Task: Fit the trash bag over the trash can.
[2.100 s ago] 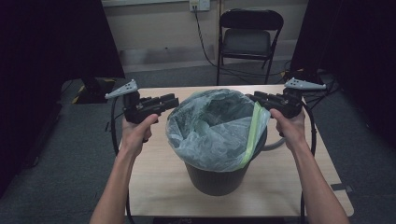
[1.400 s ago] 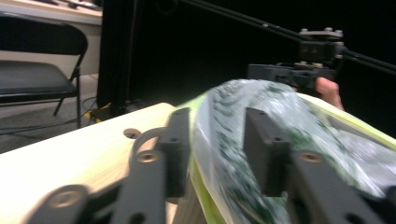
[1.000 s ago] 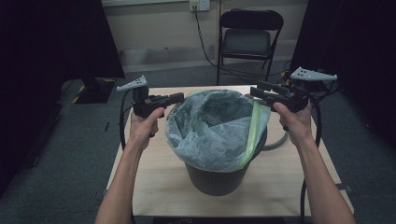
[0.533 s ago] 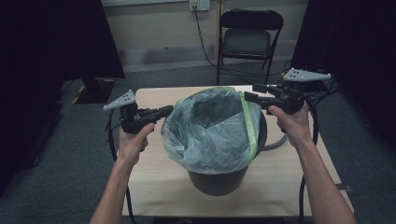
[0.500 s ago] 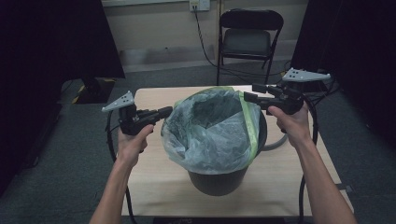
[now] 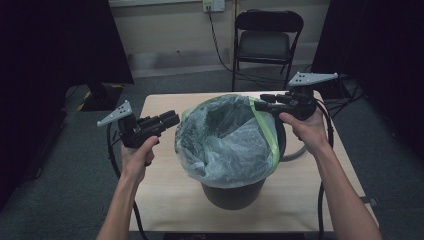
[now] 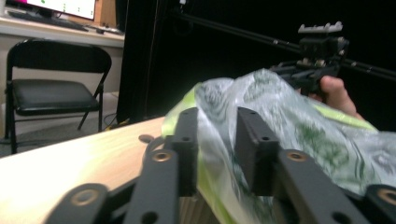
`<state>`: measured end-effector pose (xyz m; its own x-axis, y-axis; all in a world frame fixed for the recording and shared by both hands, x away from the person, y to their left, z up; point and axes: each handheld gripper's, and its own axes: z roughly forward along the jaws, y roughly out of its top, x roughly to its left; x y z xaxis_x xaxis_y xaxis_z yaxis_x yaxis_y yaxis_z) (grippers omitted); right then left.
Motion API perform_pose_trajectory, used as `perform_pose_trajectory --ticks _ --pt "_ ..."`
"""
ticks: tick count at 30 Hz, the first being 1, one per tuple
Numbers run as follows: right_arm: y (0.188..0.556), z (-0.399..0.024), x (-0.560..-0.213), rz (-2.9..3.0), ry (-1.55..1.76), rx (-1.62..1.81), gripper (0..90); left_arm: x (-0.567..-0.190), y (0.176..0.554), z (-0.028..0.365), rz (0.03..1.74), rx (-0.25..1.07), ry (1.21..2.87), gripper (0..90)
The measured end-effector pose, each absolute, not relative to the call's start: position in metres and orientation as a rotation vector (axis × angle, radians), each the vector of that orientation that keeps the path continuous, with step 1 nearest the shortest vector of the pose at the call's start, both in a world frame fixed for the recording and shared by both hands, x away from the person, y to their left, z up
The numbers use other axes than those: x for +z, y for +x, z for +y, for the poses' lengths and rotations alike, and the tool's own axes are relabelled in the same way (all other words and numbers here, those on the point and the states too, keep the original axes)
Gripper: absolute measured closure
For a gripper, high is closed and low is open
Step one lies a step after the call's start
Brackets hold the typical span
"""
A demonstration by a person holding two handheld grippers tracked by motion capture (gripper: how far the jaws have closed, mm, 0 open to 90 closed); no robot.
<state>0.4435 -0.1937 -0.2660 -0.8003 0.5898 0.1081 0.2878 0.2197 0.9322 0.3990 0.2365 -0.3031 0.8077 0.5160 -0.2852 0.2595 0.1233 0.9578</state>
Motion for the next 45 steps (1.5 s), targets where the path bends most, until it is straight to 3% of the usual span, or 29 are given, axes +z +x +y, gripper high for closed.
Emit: perform_pose_trajectory --ticks 6,10,19,34,36,38,40,43,45 --pt "0.446 -0.201 -0.27 2.217 0.877 1.589 81.5 -0.298 0.41 0.219 0.644 0.19 1.487 61.7" --pt "0.447 -0.216 -0.274 2.111 0.924 1.72 88.3 -0.303 0.411 0.209 0.65 0.198 1.511 57.0" --pt "0.449 -0.254 -0.318 1.993 1.035 1.879 89.5 -0.31 0.406 0.209 0.656 0.209 1.531 59.2" --pt "0.454 -0.21 -0.385 2.148 1.026 1.784 90.0 -0.297 0.425 0.195 0.648 0.179 1.519 51.5" --pt "0.456 -0.211 -0.389 2.157 1.035 1.794 89.9 -0.297 0.427 0.192 0.643 0.166 1.525 52.6" --pt "0.457 -0.212 -0.388 2.162 1.031 1.783 89.1 -0.298 0.428 0.19 0.626 0.151 1.544 60.5" --pt "0.457 -0.214 -0.383 2.156 1.025 1.741 78.8 -0.298 0.429 0.189 0.61 0.149 1.565 70.7" --pt "0.457 -0.22 -0.373 2.114 1.038 1.727 71.0 -0.297 0.429 0.189 0.613 0.163 1.579 86.3" --pt "0.457 -0.224 -0.366 2.082 1.051 1.725 67.7 -0.297 0.431 0.19 0.622 0.174 1.583 90.0"
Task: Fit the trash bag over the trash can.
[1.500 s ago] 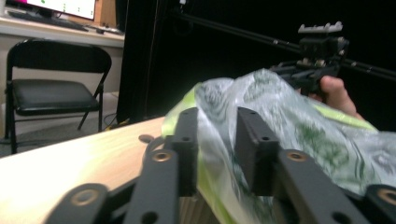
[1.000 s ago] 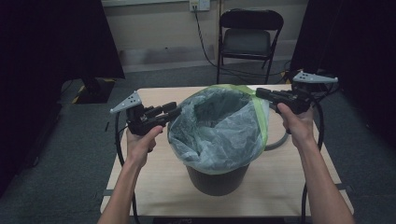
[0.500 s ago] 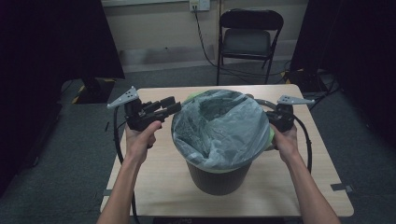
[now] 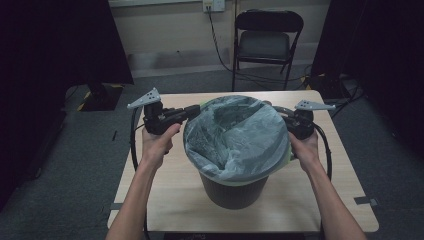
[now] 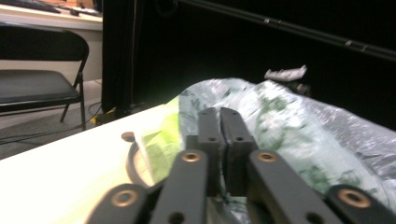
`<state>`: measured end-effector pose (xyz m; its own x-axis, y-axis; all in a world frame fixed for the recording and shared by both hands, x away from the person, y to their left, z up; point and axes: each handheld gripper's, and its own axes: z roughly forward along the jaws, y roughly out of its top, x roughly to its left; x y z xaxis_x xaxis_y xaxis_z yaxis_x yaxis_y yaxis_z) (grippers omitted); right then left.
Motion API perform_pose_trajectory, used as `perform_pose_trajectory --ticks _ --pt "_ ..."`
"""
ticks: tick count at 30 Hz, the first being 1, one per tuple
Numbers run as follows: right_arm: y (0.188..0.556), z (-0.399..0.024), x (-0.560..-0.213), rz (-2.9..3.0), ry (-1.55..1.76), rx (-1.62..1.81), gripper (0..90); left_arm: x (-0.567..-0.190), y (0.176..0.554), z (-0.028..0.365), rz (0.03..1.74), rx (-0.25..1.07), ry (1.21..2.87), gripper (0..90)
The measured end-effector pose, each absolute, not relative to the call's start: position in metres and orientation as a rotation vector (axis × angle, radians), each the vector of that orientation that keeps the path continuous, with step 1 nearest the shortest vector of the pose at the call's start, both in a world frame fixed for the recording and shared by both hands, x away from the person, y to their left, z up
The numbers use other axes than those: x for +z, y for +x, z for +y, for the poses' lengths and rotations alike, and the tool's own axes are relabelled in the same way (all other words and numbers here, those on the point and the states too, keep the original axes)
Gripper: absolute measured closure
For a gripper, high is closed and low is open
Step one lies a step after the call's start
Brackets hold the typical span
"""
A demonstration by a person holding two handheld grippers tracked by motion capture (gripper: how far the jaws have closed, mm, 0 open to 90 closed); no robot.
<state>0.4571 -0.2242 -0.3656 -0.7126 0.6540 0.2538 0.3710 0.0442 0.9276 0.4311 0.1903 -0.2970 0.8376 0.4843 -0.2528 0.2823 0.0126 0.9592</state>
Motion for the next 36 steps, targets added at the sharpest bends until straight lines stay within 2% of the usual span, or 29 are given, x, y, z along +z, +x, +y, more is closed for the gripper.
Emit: perform_pose_trajectory --ticks 7,8,10,11,13,14,17,18,21,28,36 --pt "0.454 -0.235 -0.348 2.027 1.038 1.747 64.3 -0.297 0.438 0.195 0.627 0.161 1.56 90.0" --pt "0.454 -0.236 -0.347 2.029 1.039 1.743 63.9 -0.296 0.439 0.195 0.637 0.162 1.554 85.8" --pt "0.454 -0.237 -0.345 2.021 1.041 1.742 62.8 -0.294 0.442 0.191 0.641 0.153 1.572 64.6" --pt "0.454 -0.237 -0.344 2.016 1.04 1.743 62.2 -0.293 0.444 0.188 0.65 0.157 1.603 57.9" --pt "0.455 -0.237 -0.341 2.011 1.042 1.735 61.1 -0.293 0.446 0.184 0.645 0.151 1.629 51.3" --pt "0.455 -0.237 -0.338 2.007 1.037 1.734 60.5 -0.294 0.448 0.182 0.65 0.145 1.643 51.9" --pt "0.456 -0.237 -0.33 1.989 1.03 1.738 59.6 -0.297 0.45 0.184 0.67 0.152 1.638 71.1" --pt "0.456 -0.237 -0.328 1.988 1.022 1.736 59.4 -0.297 0.452 0.187 0.674 0.128 1.607 73.6" --pt "0.457 -0.236 -0.32 1.979 1.005 1.731 59.0 -0.296 0.454 0.194 0.671 0.122 1.584 90.0" --pt "0.455 -0.234 -0.305 1.968 0.965 1.736 58.3 -0.304 0.458 0.197 0.718 0.134 1.589 90.0" --pt "0.449 -0.233 -0.3 1.982 0.942 1.724 53.1 -0.342 0.454 0.199 0.762 0.116 1.588 90.0"
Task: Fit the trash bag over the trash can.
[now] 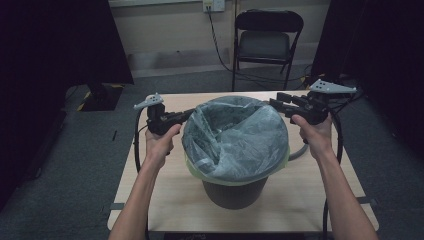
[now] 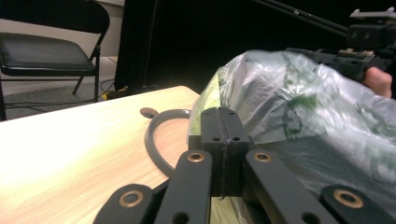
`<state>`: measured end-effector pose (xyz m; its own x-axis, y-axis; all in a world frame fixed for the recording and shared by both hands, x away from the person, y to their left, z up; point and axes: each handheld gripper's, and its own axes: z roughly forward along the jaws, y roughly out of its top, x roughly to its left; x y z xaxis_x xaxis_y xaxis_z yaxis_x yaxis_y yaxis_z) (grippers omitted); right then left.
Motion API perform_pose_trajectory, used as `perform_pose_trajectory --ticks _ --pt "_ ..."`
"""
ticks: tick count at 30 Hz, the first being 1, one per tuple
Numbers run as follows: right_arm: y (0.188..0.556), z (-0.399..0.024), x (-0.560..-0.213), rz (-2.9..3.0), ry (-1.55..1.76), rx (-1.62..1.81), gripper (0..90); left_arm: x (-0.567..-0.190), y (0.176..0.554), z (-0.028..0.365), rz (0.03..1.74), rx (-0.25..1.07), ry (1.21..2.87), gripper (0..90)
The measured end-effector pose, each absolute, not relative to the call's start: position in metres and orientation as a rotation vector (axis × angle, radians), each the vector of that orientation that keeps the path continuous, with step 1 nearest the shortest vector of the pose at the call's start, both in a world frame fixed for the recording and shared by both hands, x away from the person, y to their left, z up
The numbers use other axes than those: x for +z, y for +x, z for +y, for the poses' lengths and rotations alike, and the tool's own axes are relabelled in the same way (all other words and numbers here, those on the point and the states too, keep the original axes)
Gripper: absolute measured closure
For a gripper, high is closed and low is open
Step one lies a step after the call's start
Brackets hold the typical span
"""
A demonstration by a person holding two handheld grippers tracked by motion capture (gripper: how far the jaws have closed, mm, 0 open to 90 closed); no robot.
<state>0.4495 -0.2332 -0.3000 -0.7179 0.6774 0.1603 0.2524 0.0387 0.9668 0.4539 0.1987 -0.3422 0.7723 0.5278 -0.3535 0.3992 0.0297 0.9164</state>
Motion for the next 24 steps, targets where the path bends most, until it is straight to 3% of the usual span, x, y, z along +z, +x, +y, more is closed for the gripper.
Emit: perform_pose_trajectory --ticks 5,10,14,17,24 --pt "0.446 -0.232 -0.291 1.973 0.926 1.727 46.9 -0.352 0.455 0.207 0.787 0.107 1.575 89.6" --pt "0.441 -0.219 -0.276 2.02 0.853 1.715 44.2 -0.332 0.45 0.218 0.793 0.159 1.525 67.5" --pt "0.437 -0.205 -0.266 2.047 0.798 1.713 41.5 -0.314 0.442 0.224 0.763 0.199 1.509 58.3" --pt "0.438 -0.199 -0.262 2.068 0.775 1.725 37.8 -0.307 0.434 0.224 0.689 0.14 1.456 52.5" --pt "0.441 -0.185 -0.255 2.111 0.726 1.712 43.7 -0.296 0.422 0.206 0.632 0.174 1.541 47.8"
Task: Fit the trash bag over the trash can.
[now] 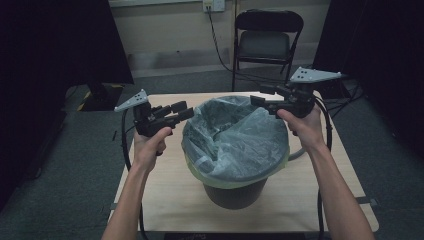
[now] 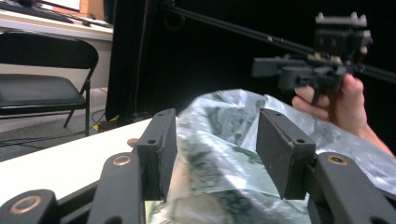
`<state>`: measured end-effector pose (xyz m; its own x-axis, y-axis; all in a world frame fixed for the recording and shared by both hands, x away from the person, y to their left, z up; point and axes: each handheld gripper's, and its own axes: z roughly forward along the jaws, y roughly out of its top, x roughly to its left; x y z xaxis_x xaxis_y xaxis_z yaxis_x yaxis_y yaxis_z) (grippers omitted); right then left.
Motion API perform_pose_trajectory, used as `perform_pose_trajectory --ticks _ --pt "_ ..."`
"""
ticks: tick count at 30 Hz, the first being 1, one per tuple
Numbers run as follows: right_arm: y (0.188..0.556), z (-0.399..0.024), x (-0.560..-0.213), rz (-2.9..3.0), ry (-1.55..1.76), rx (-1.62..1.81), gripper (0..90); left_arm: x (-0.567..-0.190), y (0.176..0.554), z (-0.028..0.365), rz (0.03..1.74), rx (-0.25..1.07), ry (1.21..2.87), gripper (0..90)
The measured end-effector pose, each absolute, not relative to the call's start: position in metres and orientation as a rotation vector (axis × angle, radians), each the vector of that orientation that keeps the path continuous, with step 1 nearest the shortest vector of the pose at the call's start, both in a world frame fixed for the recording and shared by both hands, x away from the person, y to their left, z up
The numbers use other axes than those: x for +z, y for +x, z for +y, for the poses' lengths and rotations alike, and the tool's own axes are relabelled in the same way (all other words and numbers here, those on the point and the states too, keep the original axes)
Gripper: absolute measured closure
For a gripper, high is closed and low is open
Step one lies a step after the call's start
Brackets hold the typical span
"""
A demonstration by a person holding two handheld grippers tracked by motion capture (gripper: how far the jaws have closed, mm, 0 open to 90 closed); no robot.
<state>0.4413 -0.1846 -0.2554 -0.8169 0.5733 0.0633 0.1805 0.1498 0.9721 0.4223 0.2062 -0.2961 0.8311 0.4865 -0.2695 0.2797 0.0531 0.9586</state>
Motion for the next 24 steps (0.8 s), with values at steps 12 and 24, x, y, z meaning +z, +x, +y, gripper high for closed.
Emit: perform_pose_trajectory --ticks 12,24 --pt "0.437 -0.172 -0.241 2.135 0.651 1.675 45.2 -0.29 0.423 0.192 0.617 0.207 1.571 58.6" --pt "0.438 -0.142 -0.224 2.317 0.562 1.553 47.2 -0.305 0.436 0.19 0.665 0.13 1.612 54.7"
